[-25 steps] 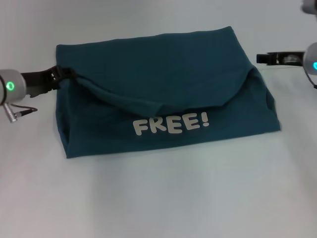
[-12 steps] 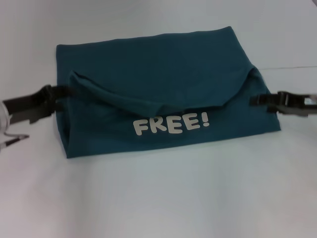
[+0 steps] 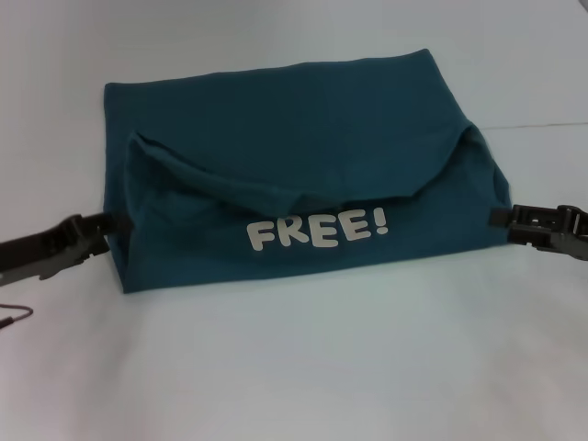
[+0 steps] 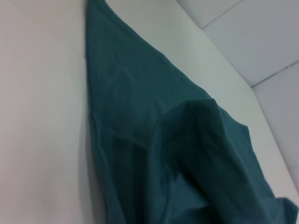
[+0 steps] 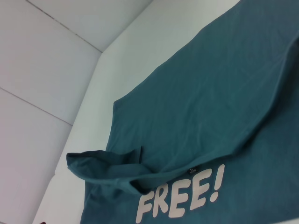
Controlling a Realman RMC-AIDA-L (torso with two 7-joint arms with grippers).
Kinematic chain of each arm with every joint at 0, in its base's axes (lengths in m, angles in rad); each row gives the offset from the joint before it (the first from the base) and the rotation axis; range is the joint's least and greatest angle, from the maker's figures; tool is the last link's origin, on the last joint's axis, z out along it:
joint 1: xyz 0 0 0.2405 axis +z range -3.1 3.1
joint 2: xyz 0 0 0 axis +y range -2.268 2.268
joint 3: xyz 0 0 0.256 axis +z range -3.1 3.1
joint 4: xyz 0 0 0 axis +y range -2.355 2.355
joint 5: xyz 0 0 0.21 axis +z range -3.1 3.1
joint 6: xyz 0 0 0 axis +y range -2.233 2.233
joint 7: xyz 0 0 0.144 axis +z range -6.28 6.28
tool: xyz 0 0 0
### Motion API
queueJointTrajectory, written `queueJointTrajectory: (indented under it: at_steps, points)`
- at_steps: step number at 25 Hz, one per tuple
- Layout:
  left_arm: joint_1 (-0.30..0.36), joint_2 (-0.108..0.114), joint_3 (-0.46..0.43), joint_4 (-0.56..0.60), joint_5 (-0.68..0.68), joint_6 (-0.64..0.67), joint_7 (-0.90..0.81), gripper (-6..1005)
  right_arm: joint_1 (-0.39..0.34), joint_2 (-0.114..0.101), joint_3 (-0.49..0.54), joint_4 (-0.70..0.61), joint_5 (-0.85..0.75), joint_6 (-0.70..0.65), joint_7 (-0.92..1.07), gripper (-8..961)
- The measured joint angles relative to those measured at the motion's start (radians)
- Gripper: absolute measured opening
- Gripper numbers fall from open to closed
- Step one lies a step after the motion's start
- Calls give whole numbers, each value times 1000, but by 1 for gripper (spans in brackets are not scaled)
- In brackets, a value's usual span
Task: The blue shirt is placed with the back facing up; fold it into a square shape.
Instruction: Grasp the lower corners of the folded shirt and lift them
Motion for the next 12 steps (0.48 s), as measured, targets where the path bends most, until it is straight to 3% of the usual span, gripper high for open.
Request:
queueJointTrajectory:
  at_steps: [5, 12]
  points:
    - [-4, -6, 4, -60, 1, -26, 169, 638, 2, -1, 4, -8, -1, -25, -43, 713]
    - [-14, -6, 11, -114, 5, -94, 189, 639, 5, -2, 5, -11, 3, -27, -65, 713]
